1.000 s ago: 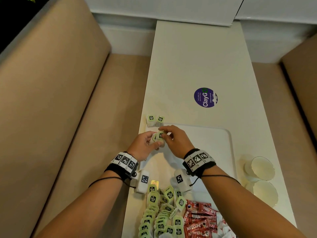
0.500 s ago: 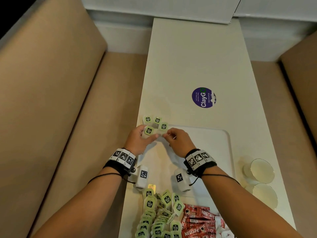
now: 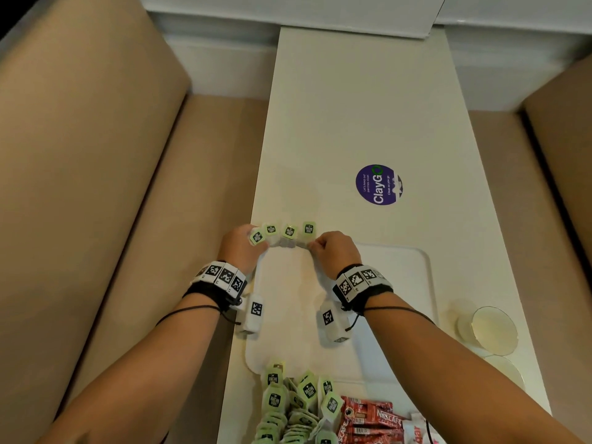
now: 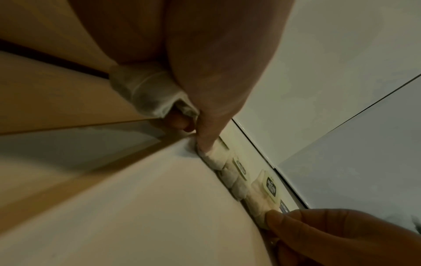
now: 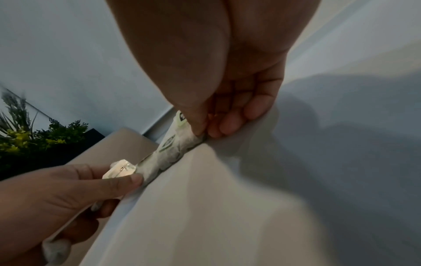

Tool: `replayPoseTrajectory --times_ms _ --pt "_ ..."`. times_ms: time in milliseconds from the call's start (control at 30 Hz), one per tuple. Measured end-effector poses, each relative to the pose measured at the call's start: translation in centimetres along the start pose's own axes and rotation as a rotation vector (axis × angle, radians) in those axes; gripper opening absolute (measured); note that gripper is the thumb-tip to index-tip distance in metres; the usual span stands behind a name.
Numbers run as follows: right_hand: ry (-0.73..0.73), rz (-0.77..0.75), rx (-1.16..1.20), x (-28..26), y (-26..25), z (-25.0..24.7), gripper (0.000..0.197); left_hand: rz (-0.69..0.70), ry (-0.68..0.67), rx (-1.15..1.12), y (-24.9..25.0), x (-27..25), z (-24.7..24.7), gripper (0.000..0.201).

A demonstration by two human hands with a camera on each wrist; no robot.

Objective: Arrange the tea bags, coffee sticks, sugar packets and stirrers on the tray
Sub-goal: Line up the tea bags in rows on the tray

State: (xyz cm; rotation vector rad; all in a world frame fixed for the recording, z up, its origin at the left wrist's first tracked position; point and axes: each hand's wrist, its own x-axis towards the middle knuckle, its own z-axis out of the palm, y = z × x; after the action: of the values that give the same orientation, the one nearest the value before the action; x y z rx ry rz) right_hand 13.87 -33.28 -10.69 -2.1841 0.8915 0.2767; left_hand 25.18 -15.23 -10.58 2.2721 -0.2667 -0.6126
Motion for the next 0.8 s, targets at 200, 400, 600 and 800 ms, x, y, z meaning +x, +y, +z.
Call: replayPoseTrajectory --times_ms 200,400,600,800 --pt "-0.033 0.051 -0.033 0.6 -0.1 -0.1 0.041 0.054 -0.039 0.026 0.2 0.8 0.2 0.018" --pt "-0.142 0.077 -0.236 1.7 -1.3 -0.7 0.022 0.035 -0.039 -0.012 0.0 0.7 -0.2 0.018" --pt "-0.119 0.077 -0.296 1.4 -2.8 -1.3 0.029 0.027 -0.012 -0.119 0.3 -0.4 -1.1 0.018" --pt "-0.019 0.047 -0.223 -0.4 -2.1 -1.4 0.026 -0.001 -0.126 -0.219 0.4 -1.9 -1.6 0.034"
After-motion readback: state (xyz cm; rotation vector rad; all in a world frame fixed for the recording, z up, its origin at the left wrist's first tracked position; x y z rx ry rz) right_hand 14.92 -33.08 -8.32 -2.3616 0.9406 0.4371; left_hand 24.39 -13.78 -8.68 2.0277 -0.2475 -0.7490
